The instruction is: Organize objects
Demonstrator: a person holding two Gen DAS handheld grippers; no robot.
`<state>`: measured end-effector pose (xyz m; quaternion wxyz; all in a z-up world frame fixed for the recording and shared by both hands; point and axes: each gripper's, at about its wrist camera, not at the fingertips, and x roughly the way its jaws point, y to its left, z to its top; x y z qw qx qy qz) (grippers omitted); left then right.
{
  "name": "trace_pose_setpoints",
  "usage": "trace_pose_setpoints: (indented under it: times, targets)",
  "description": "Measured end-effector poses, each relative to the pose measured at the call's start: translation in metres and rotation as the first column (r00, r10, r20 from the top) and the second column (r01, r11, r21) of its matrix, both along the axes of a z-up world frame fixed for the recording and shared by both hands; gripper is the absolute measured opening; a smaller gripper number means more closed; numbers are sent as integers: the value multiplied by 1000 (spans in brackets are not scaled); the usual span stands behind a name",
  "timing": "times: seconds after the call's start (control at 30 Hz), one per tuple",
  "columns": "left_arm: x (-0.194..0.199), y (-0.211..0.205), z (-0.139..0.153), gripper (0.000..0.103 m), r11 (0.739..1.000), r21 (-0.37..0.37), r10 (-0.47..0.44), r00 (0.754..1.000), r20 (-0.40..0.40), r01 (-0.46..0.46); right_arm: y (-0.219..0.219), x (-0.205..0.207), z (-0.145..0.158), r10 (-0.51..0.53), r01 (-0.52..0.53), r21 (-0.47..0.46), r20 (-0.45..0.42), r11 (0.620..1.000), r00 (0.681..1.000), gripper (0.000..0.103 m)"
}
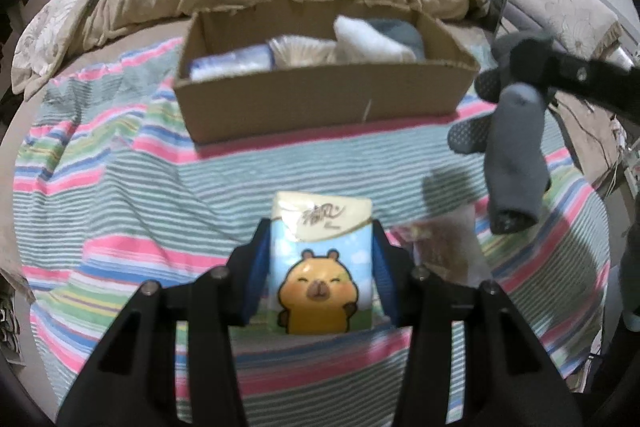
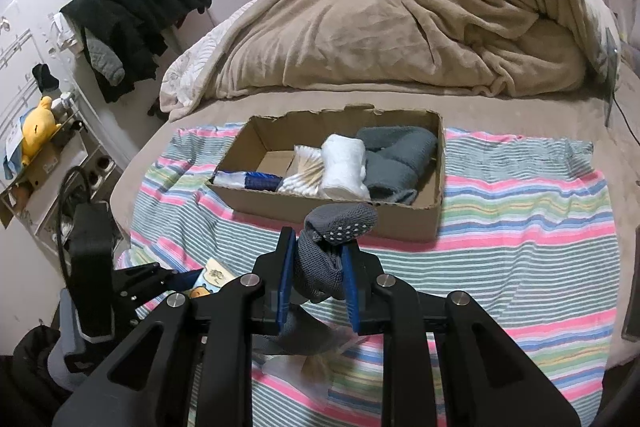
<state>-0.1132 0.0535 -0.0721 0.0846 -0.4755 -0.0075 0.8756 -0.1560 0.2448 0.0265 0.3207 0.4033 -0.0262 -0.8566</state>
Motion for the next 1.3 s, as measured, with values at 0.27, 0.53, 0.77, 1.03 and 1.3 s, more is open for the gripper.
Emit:
trace_pose_setpoints:
  times: [0.27, 0.53, 0.77, 1.03, 1.3]
  targets:
    - [-12, -24, 28, 48, 999, -7, 44, 996, -77, -45, -9, -9, 12, 16, -16, 7, -35, 1000, 999, 23]
    - [-28, -48, 49, 48, 997, 19, 70, 989, -128, -68, -25, -21, 24, 36, -34, 29, -72, 999, 997, 23]
    - [-50, -62, 65, 48, 996, 69, 72, 984, -160, -61, -43, -38, 28, 45, -43, 26, -93, 999, 995, 23]
    - [-71, -67, 66, 48, 995, 85, 70, 983, -170, -56, -58, -56, 24, 57, -54, 38, -88, 998, 994, 23]
    - [-97, -71, 66, 48, 995, 90, 66, 981, -185, -50, -73, -72, 27, 64, -60, 50, -99, 997, 993, 23]
